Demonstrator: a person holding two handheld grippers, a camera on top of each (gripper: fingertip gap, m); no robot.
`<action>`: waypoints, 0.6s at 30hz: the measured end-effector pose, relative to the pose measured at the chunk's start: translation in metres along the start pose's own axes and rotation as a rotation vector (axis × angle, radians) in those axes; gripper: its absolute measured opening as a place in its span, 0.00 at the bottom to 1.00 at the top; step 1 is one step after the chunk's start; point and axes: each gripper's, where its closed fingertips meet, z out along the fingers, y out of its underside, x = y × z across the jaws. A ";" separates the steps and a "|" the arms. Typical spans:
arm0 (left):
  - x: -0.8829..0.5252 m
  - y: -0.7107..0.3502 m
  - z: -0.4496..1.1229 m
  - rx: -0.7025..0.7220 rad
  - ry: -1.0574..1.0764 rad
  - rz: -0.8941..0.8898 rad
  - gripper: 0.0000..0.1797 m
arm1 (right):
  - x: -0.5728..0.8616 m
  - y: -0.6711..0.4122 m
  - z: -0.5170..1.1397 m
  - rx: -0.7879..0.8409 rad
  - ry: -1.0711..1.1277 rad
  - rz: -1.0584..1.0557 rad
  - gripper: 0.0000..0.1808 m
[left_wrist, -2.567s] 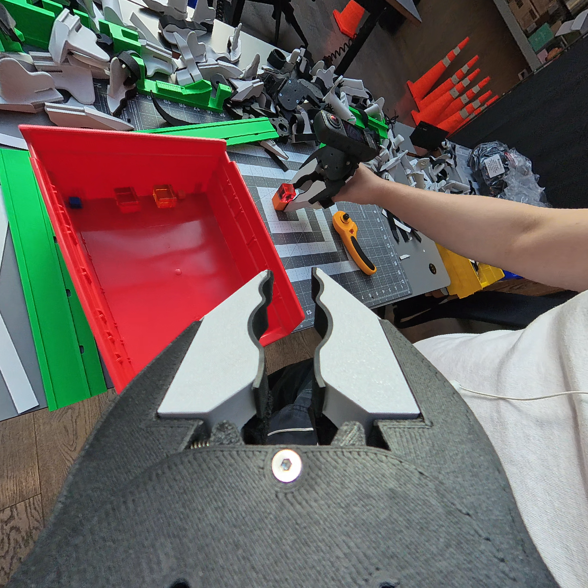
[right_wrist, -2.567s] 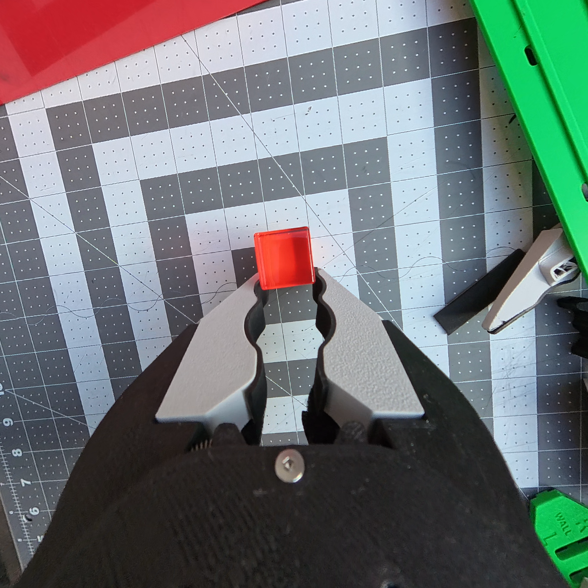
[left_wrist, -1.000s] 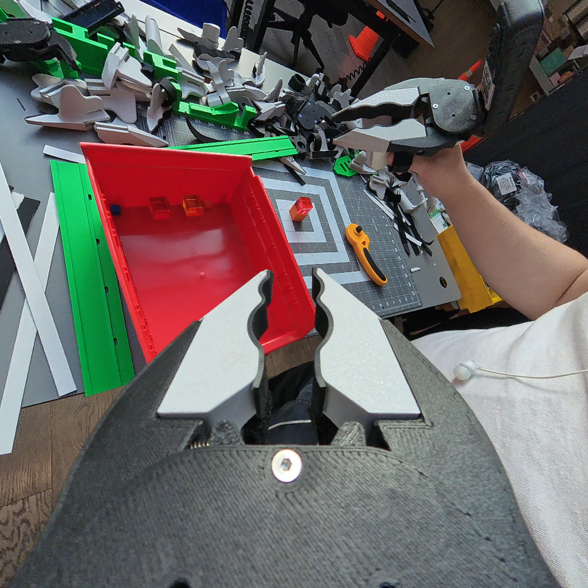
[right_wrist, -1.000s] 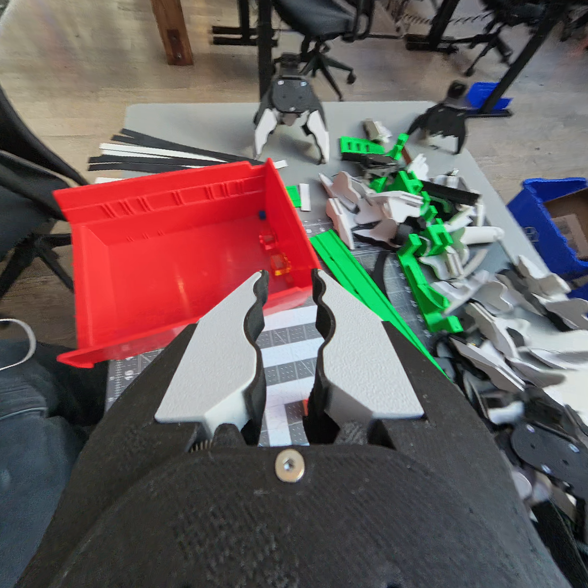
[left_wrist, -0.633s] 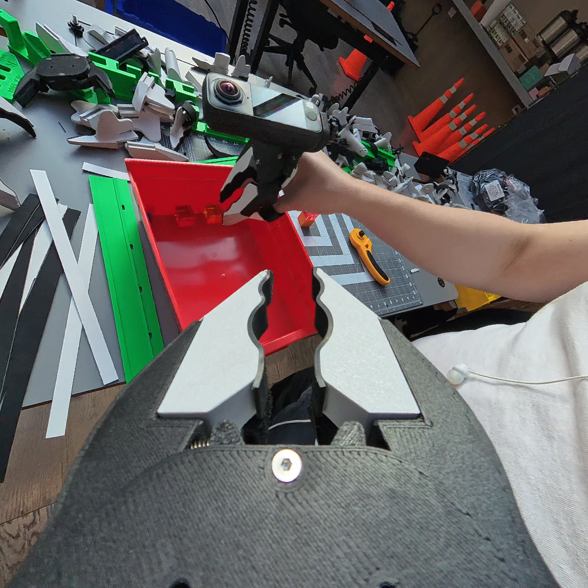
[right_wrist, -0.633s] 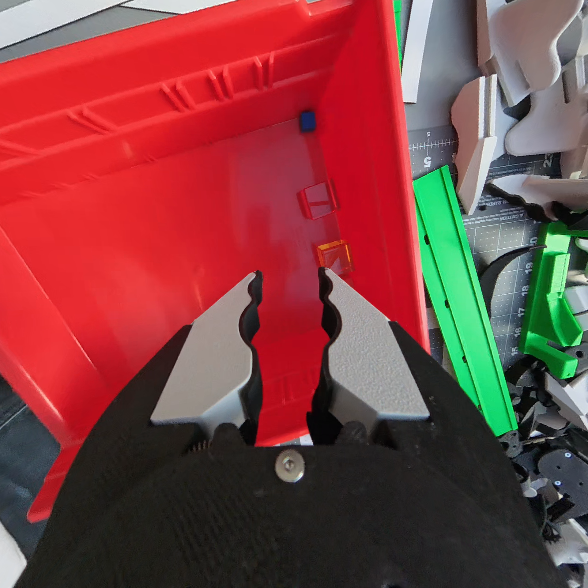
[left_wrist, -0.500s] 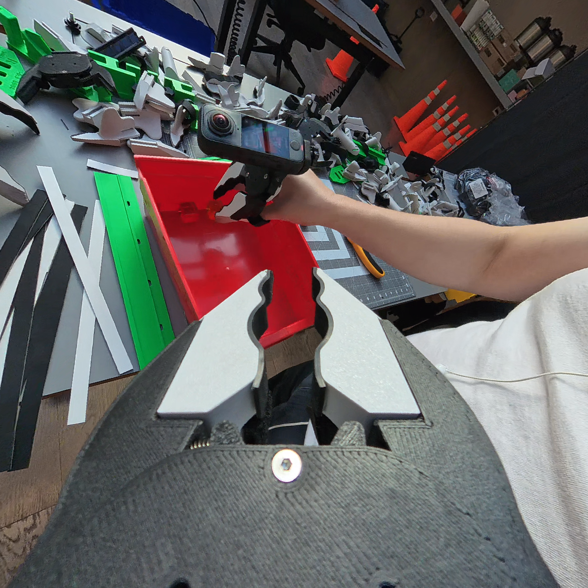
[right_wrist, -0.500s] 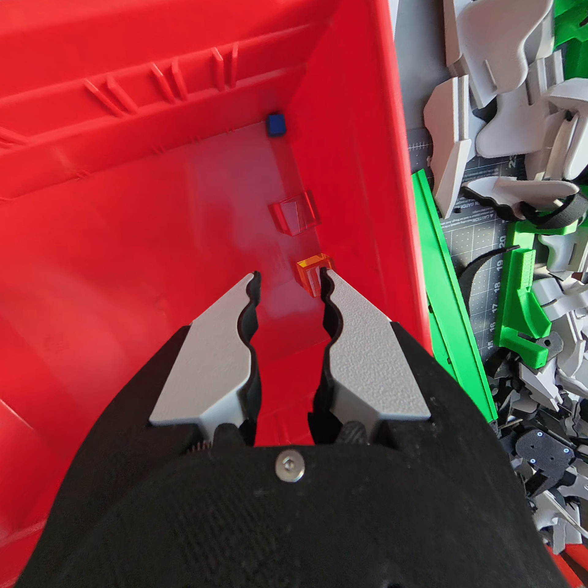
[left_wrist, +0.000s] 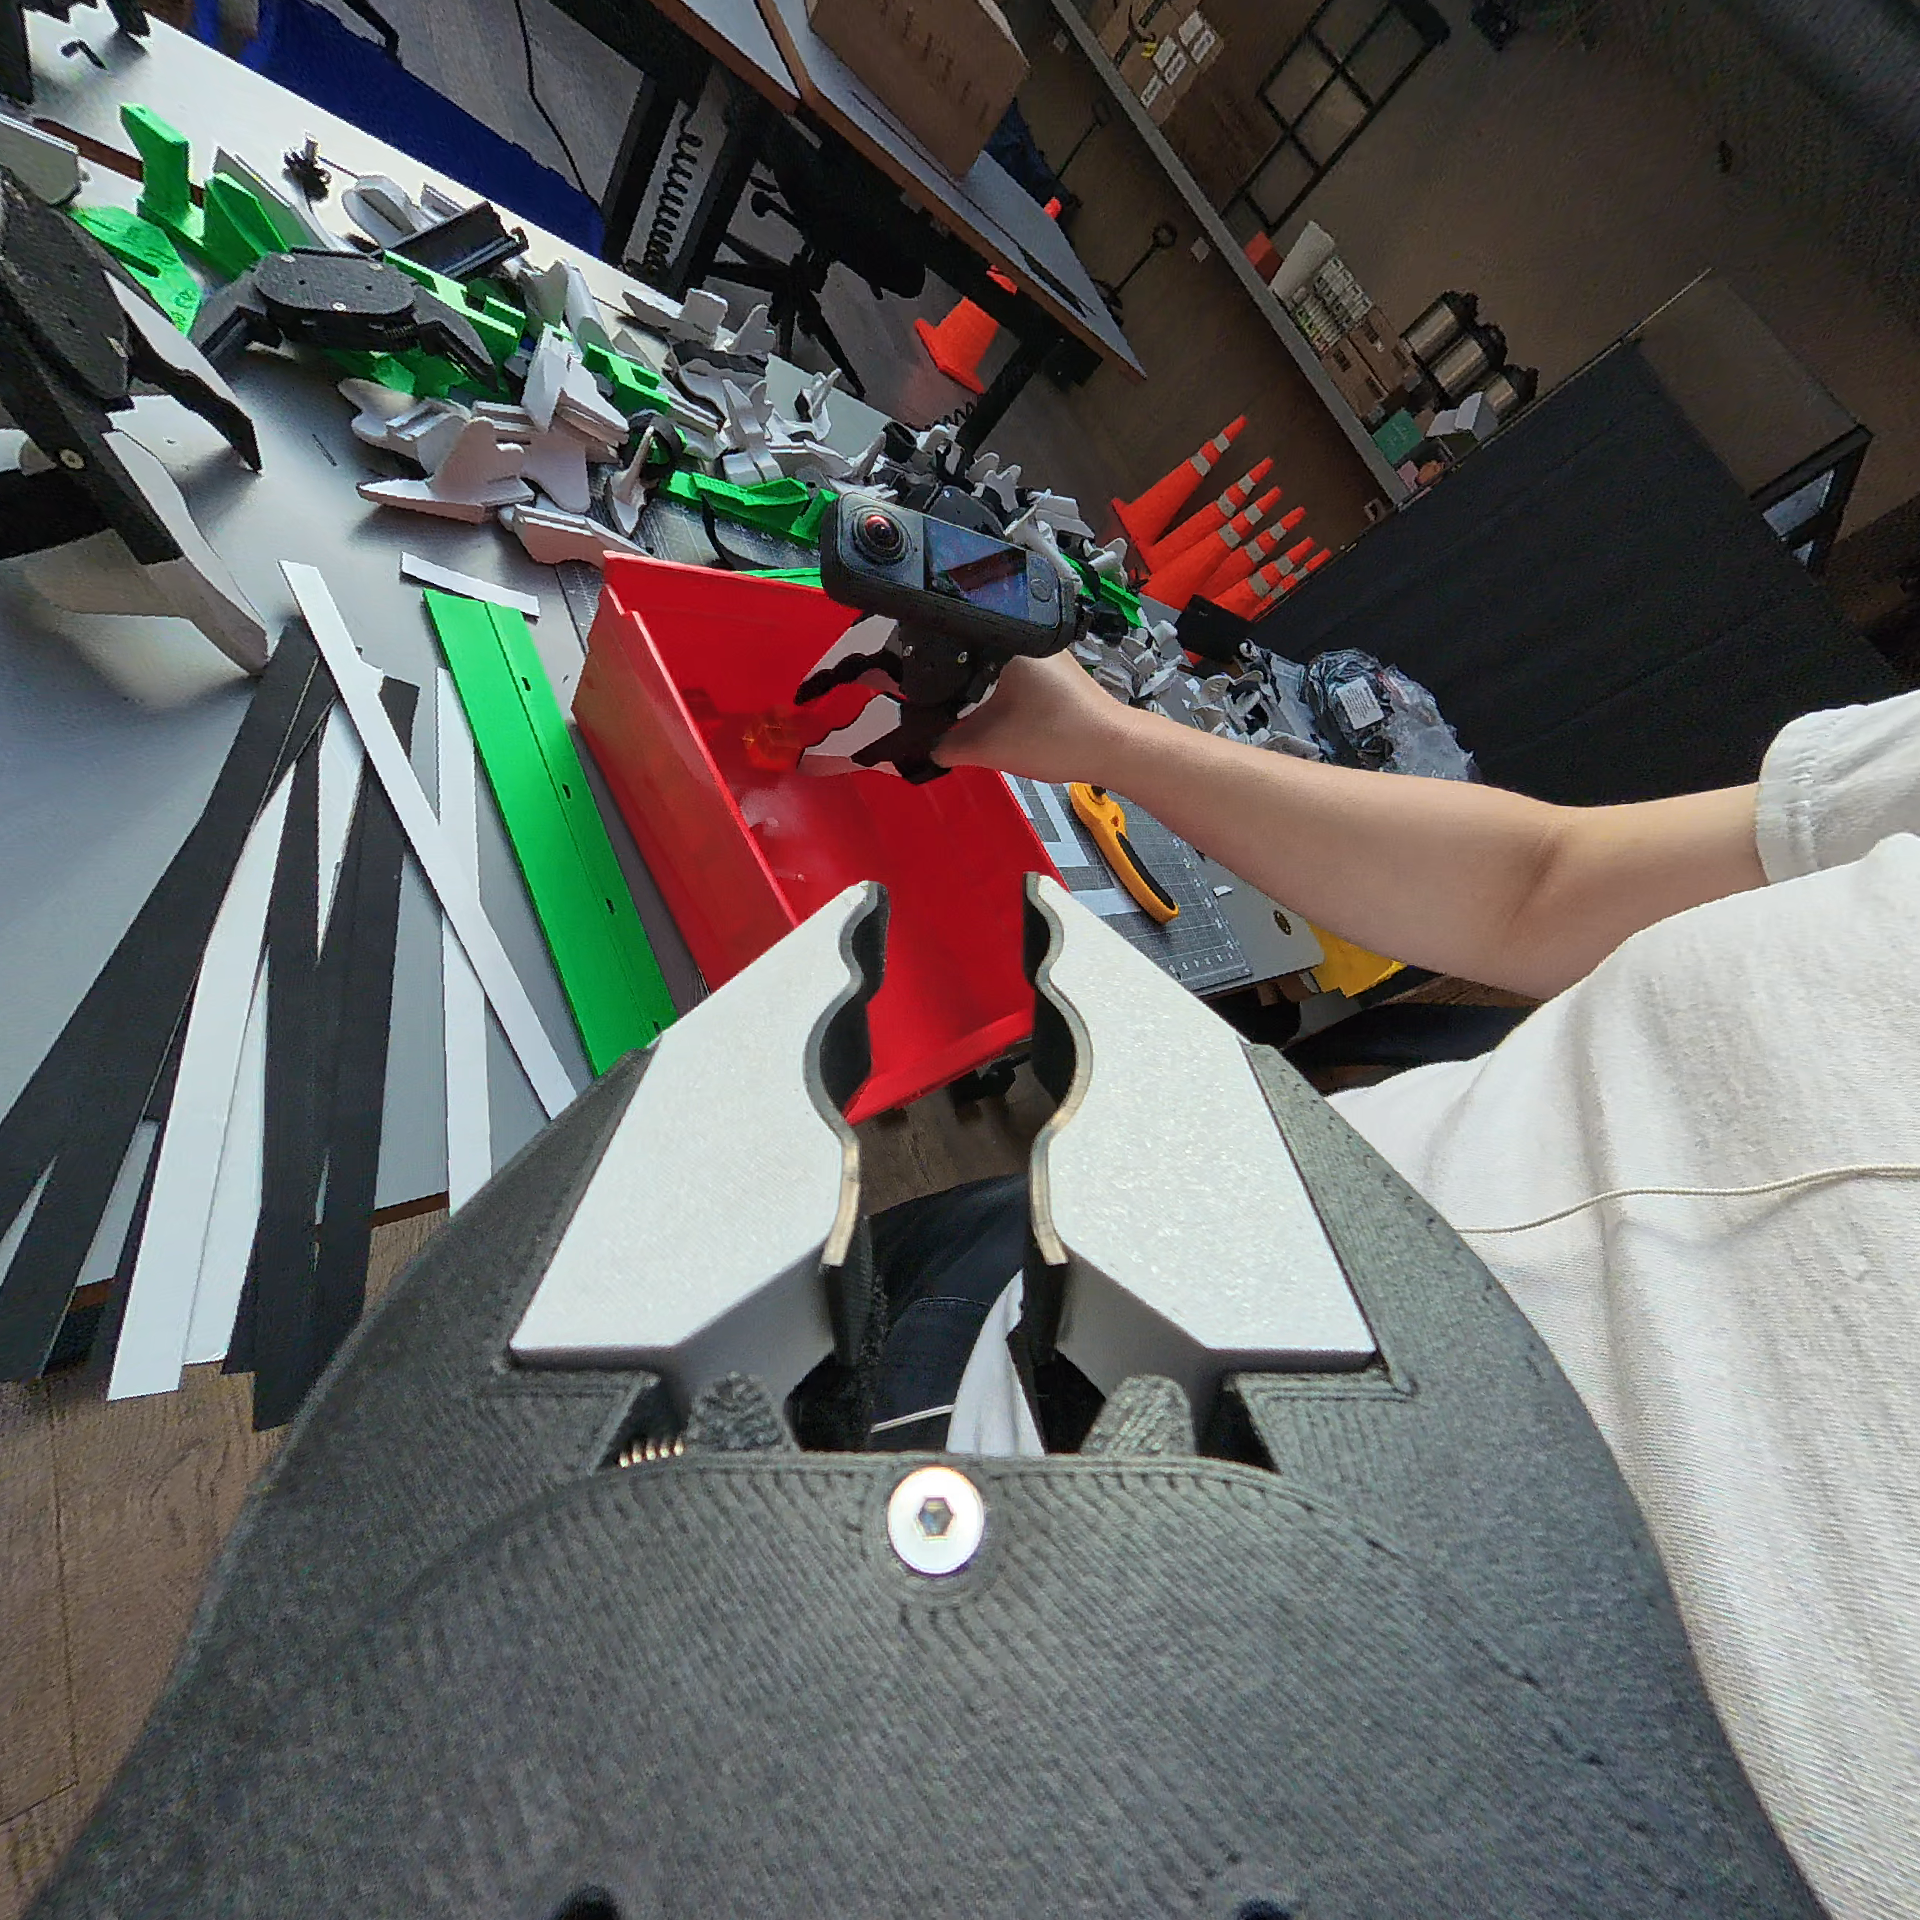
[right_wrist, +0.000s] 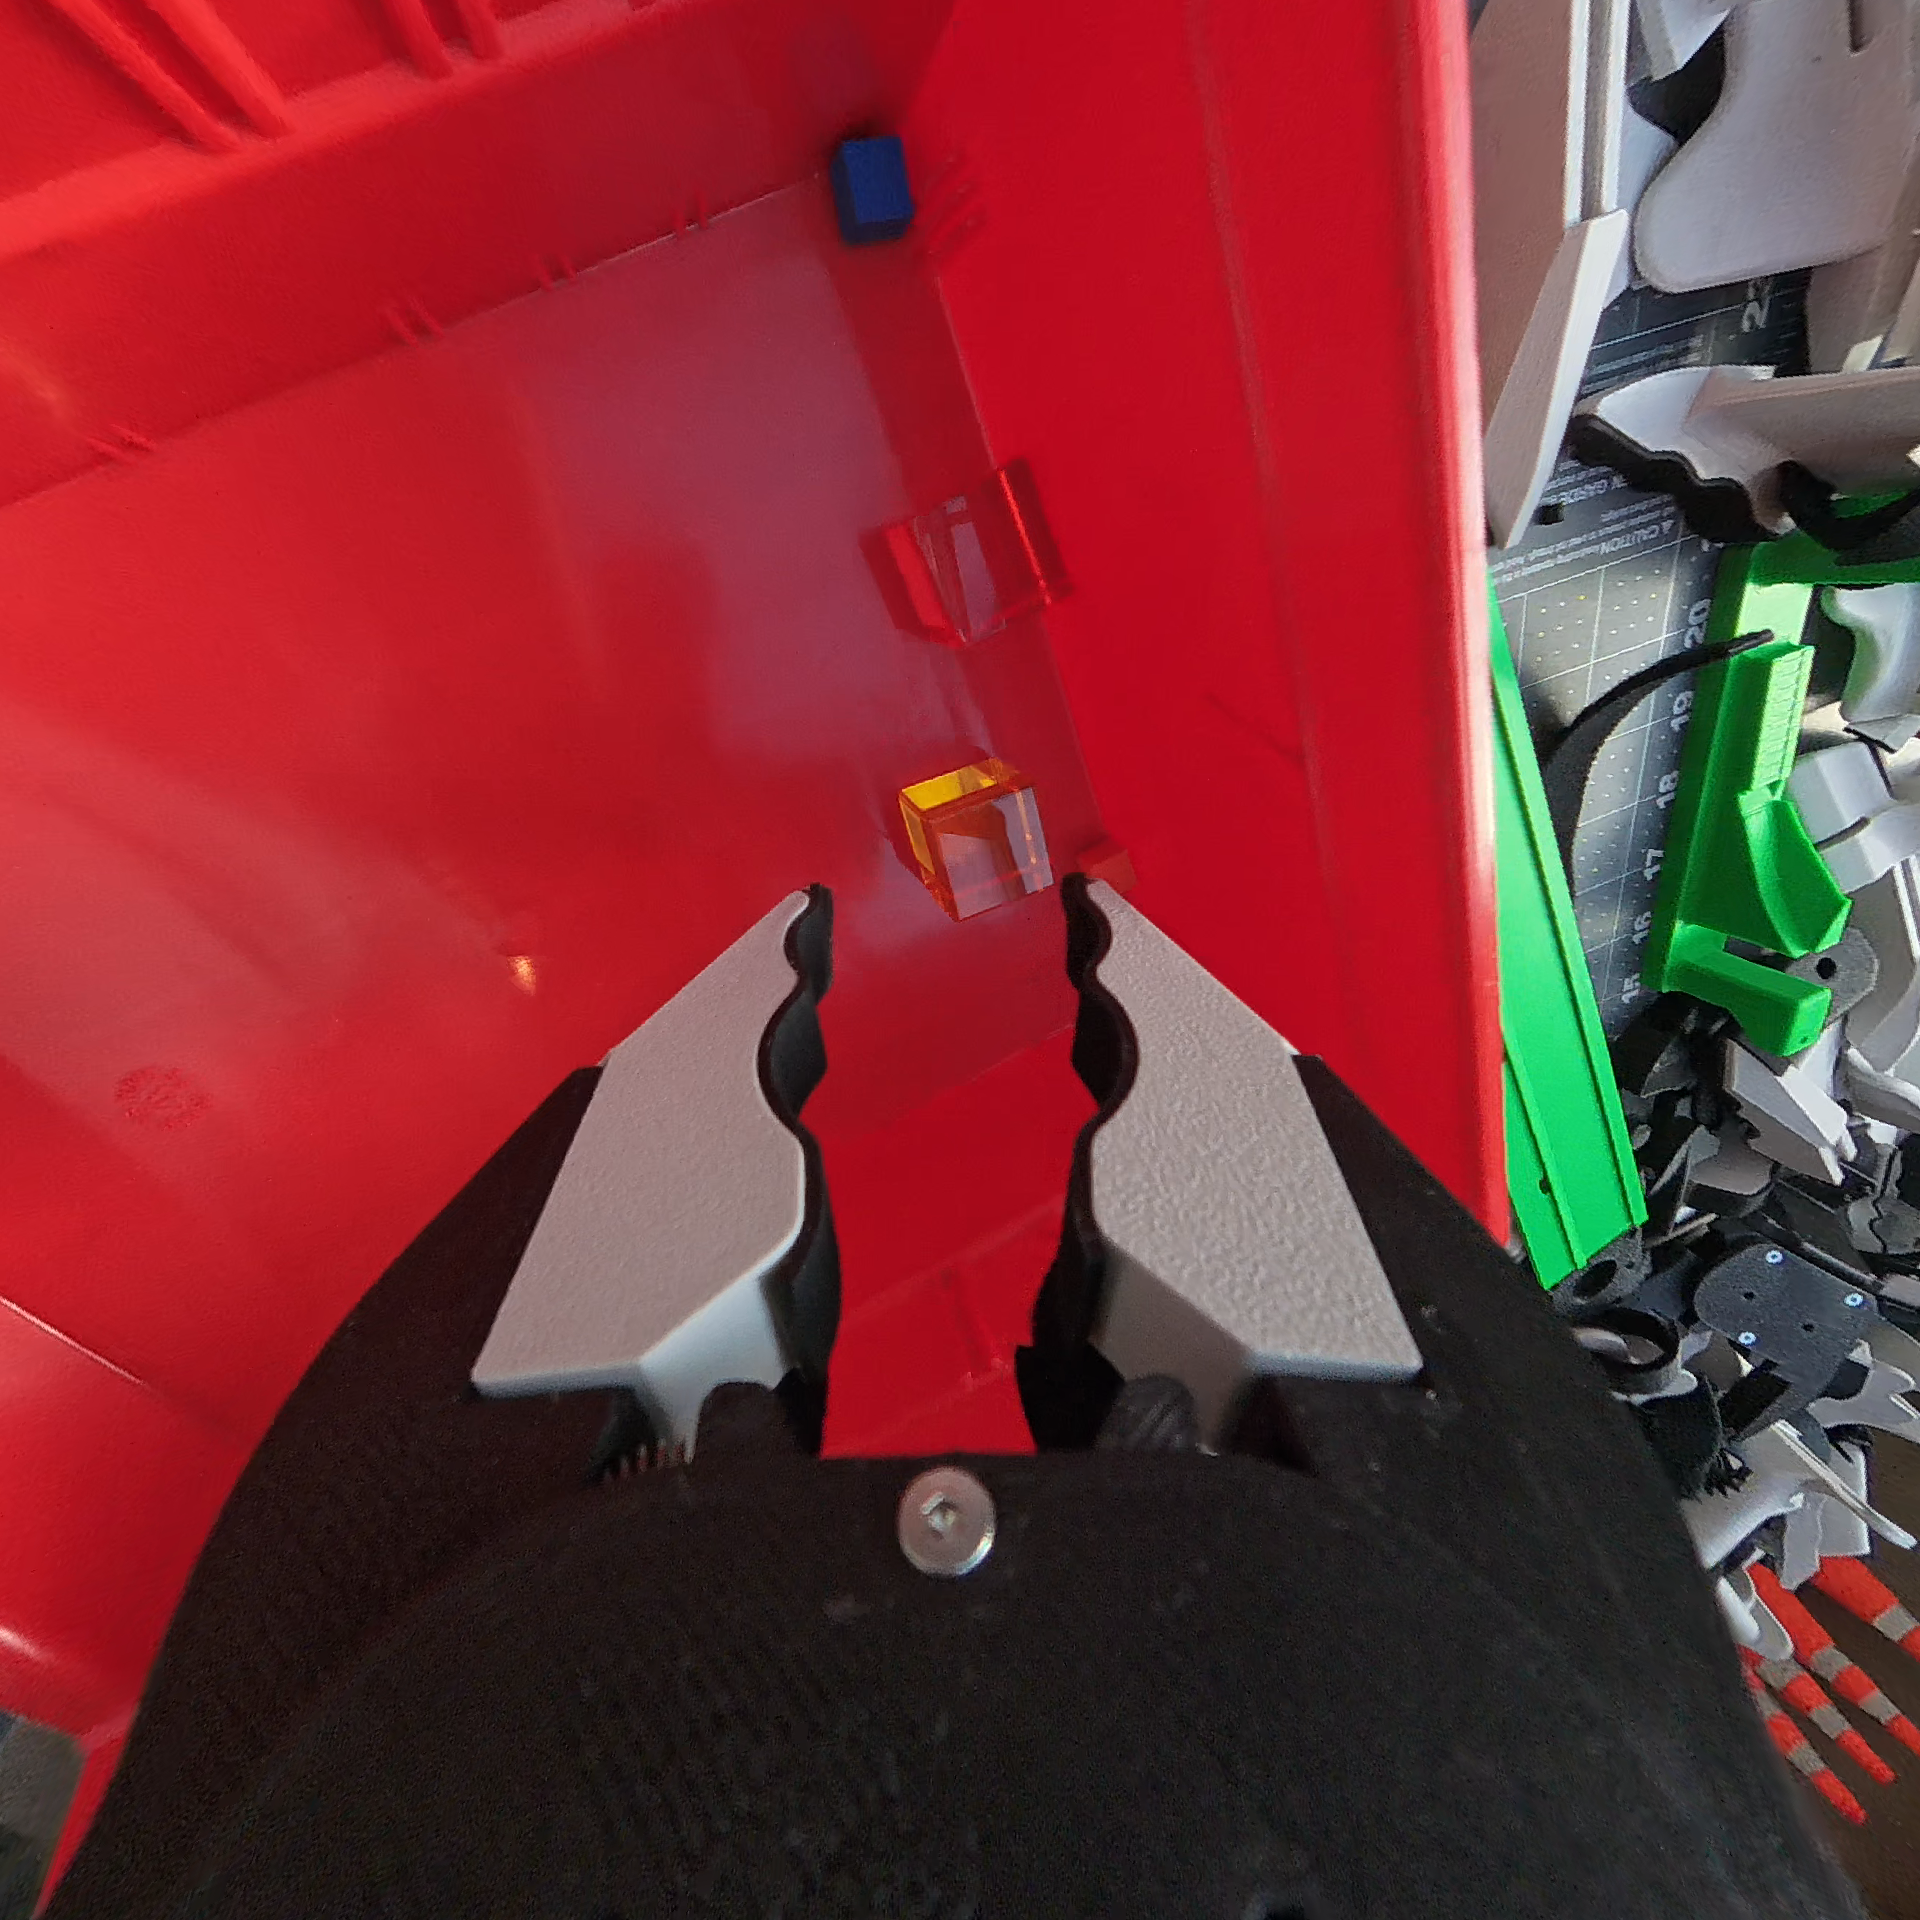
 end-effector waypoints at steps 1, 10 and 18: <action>-0.003 0.000 -0.002 0.003 0.000 -0.002 0.13 | 0.002 -0.002 0.003 0.012 -0.017 0.005 0.27; -0.017 0.001 -0.007 -0.033 -0.031 0.023 0.13 | 0.006 0.010 0.032 -0.070 -0.136 -0.244 0.15; -0.015 0.029 0.079 -0.337 -0.078 0.193 0.19 | 0.012 0.009 -0.056 0.255 -0.150 0.066 0.14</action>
